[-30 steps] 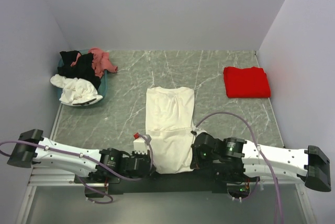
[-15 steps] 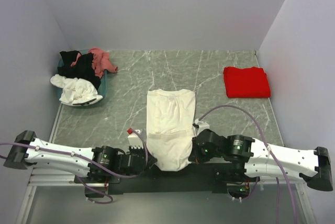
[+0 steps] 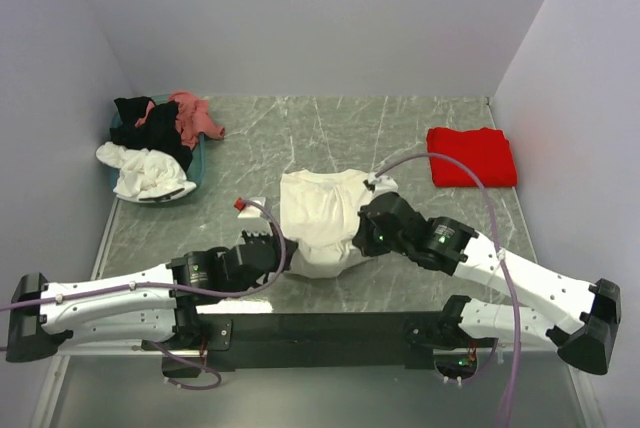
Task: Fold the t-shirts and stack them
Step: Fold the tshirt
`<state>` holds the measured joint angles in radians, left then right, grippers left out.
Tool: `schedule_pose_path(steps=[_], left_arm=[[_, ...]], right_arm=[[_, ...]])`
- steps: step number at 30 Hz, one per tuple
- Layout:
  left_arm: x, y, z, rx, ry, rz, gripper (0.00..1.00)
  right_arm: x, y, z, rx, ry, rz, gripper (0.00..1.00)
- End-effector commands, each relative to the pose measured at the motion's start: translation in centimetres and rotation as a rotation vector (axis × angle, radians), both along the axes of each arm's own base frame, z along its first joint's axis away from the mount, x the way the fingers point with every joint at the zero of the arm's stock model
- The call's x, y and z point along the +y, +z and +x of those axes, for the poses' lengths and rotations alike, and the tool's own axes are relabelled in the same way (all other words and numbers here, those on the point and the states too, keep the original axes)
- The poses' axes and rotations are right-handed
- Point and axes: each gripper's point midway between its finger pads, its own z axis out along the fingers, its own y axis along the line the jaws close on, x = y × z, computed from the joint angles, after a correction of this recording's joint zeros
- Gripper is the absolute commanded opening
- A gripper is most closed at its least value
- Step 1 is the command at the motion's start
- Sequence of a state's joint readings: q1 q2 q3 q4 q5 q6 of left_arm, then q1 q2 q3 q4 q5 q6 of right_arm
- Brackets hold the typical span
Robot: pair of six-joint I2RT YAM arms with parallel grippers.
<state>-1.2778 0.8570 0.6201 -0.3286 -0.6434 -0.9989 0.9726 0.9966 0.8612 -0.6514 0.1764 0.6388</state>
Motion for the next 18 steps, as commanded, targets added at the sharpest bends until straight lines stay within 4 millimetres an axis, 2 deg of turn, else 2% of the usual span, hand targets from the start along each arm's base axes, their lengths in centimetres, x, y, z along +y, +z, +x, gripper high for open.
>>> schedule_pose_path(steps=[1,5,7,13,16,18], left_arm=[[0.4,3.9,2.2,-0.115,0.000,-0.017,0.00],[0.7,4.9,3.8,-0.137,0.007,-0.022,0.00],[0.6,4.9,4.2,-0.144,-0.008,-0.011,0.00],[1.0,5.0,6.9,-0.169,0.011,0.007,0.00],[1.1,4.6,8.4,-0.164,0.004,0.009,0.00],[1.2,3.3,9.6,-0.132,0.005,0.029,0.00]], right_arm=[[-0.2,3.4,2.9,-0.118,-0.010,0.004,0.00],[-0.6,4.8,4.6,-0.150,-0.011,-0.011,0.00],[-0.6,4.5,5.3,-0.142,-0.017,-0.023,0.00],[-0.5,4.1,7.4,-0.137,-0.019,-0.054,0.00],[-0.5,4.0,8.8,-0.142,-0.030,-0.058,0.00],[-0.8,3.4,9.7,-0.130,-0.038,-0.075,0.00]])
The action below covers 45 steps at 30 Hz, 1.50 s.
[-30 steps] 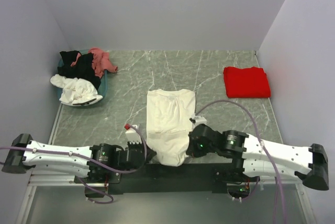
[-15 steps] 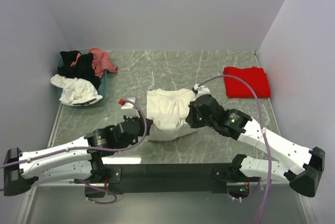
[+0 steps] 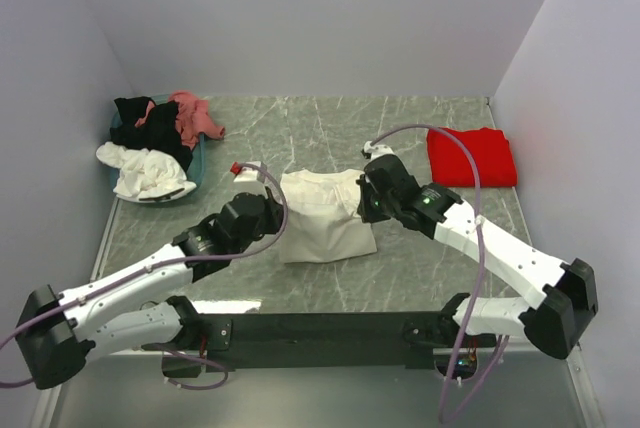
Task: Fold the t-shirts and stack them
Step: Fold the tshirt
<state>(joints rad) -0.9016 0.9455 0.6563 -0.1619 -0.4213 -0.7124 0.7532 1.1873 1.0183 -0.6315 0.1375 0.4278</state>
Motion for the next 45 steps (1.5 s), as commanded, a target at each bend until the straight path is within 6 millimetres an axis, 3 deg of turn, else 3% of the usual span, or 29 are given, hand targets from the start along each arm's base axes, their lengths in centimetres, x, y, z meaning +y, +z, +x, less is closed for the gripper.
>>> schedule_pose_path(steps=[1,7,9,13,15,25,35,41,44,45], left_arm=[[-1.5,2.2,2.0,-0.052,-0.059,-0.046,0.00],[-0.7,0.2,5.4,-0.015,-0.036,-0.021,0.00],[-1.2,0.3,6.2,-0.017,-0.054,-0.038,0.00],[-1.2,-1.9,8.7,0.038,-0.049,-0.006,0.00],[-1.3,-2.0,9.6,0.038,-0.048,-0.010,0.00],[-1.1,-3.3,12.8,0.062,-0.037,-0.008,0.00],[-1.0,-5.5,16.0,0.089,-0.033,0.028,0.00],[0.1,-6.7,17.4,0.122,0.044,0.066,0.00],[1.1,-5.4,17.8,0.114,0.125,0.050,0.19],[1.4,-4.8,17.8,0.106,0.150,0.038,0.34]], right_arm=[[0.8,2.2,2.7,-0.075,0.009,0.035,0.00],[0.6,1.1,6.0,-0.058,-0.014,0.010,0.00],[0.8,-0.1,6.8,-0.032,-0.006,-0.005,0.00],[0.4,-1.4,9.2,-0.005,-0.021,-0.007,0.00],[0.2,-2.6,9.9,0.023,-0.018,-0.025,0.00],[0.2,-3.2,13.5,0.050,-0.015,-0.031,0.00],[-0.2,-6.8,16.2,0.131,-0.024,-0.080,0.00],[-0.5,-7.7,18.0,0.147,-0.037,-0.079,0.00],[-0.8,-6.9,18.9,0.145,-0.034,-0.078,0.12],[-1.0,-6.5,19.1,0.141,-0.040,-0.083,0.24]])
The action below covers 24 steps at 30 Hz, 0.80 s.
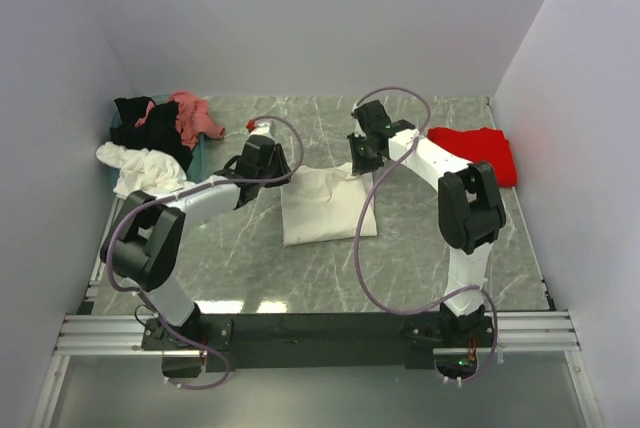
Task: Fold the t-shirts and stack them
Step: Fold the tshirt
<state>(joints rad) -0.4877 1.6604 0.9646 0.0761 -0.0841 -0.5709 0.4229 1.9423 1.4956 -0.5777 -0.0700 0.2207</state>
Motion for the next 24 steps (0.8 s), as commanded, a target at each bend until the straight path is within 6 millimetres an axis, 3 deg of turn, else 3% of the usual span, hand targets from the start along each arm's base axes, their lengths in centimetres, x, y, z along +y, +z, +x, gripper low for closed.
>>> schedule_pose_path(steps=[1,4,6,8,9,11,15,18,19,24], left_arm=[[1.2,5.3,1.7,-0.110,0.116,-0.046,0.39],[2.4,7.8,1.2,-0.166,0.164,-0.043,0.46],[2.8,8.2,0.4,-0.182,0.179,-0.033,0.47],[1.6,9.5,-0.9,-0.214,0.150,-0.057,0.47],[1.0,8.9,-1.7,-0.206,0.128,-0.065,0.47],[-1.3,9.5,-3.4,-0.228,0.066,-0.107,0.47],[-5.6,7.4,-6.8,-0.191,-0.037,-0.196,0.47],[-7.8,6.5,-7.6,-0.171,-0.077,-0.228,0.46],[-9.0,5.0,-8.2,-0.143,-0.104,-0.214,0.46],[-12.0,2.5,-9.2,-0.107,-0.167,-0.203,0.46]], right_arm=[[-0.6,3.6,2.5,-0.081,0.000,-0.002,0.27],[-1.6,6.1,2.5,-0.131,-0.037,-0.022,0.34],[-3.4,6.9,2.3,-0.159,-0.102,-0.080,0.37],[-3.6,8.6,1.5,-0.196,-0.117,-0.056,0.38],[-3.0,8.1,0.4,-0.171,-0.092,-0.018,0.39],[-1.6,9.2,-0.4,-0.195,-0.053,0.075,0.41],[2.0,7.9,-3.1,-0.119,0.070,0.258,0.41],[3.1,6.0,-3.7,-0.060,0.098,0.284,0.41],[3.4,5.0,-3.8,-0.038,0.105,0.283,0.41],[4.0,2.3,-2.7,0.016,0.111,0.262,0.41]])
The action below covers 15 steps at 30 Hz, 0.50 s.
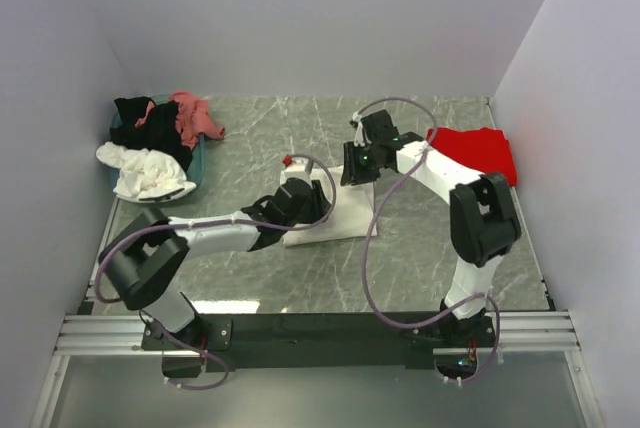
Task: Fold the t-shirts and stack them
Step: Fold the tshirt
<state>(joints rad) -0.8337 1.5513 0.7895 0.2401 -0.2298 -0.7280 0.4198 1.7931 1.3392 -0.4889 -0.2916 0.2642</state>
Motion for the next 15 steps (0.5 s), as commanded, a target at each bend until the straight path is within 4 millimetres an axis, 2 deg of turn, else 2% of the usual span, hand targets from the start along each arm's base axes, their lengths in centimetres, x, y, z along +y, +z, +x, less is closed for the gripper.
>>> schedule_pose_path(steps=[1,3,4,8,11,15], left_arm=[[-3.1,0.8,0.0,-0.031,-0.047,-0.084,0.46],[-3.4,-1.5,-0.7,0.000,-0.068,-0.048,0.46],[-3.6,-2.3,-1.2,0.010,-0.082,-0.037,0.46],[-2.6,-6.7,-3.2,0.075,-0.083,-0.011,0.45],[-1.1,-8.7,-4.7,0.104,-0.065,0.007,0.45],[0.3,-9.9,-6.0,0.130,-0.055,0.025,0.45]], right_arm=[[1.3,-1.8,1.1,0.033,0.031,0.018,0.41],[1.5,-2.1,2.3,0.024,0.022,-0.005,0.41],[1.3,-3.3,2.6,0.050,0.013,-0.022,0.41],[0.7,-4.0,4.5,0.047,-0.035,-0.064,0.41],[-1.1,-3.8,6.4,0.026,-0.098,-0.101,0.41],[-3.8,-2.7,8.4,-0.004,-0.171,-0.111,0.41]])
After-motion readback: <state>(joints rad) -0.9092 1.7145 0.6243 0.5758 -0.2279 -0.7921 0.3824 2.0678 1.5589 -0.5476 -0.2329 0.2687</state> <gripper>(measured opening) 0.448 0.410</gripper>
